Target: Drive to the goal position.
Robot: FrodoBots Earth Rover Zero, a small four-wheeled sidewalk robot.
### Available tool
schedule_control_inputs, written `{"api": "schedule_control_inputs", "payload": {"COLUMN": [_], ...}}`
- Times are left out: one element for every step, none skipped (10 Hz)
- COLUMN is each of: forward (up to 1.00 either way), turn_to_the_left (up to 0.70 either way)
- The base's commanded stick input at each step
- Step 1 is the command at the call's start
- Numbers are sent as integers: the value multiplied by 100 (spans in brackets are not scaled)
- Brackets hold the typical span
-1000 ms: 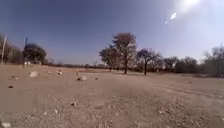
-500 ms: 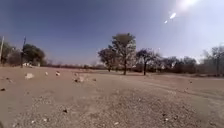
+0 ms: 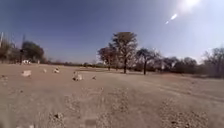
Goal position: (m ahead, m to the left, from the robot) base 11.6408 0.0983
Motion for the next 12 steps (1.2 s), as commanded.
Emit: {"api": "schedule_control_inputs", "payload": {"forward": [50, 50, 50, 50, 50, 50, 50, 50, 50, 50, 50, 50], "turn_to_the_left": [0, 0, 0, 0, 0, 0, 0, 0, 0, 0, 0, 0]}}
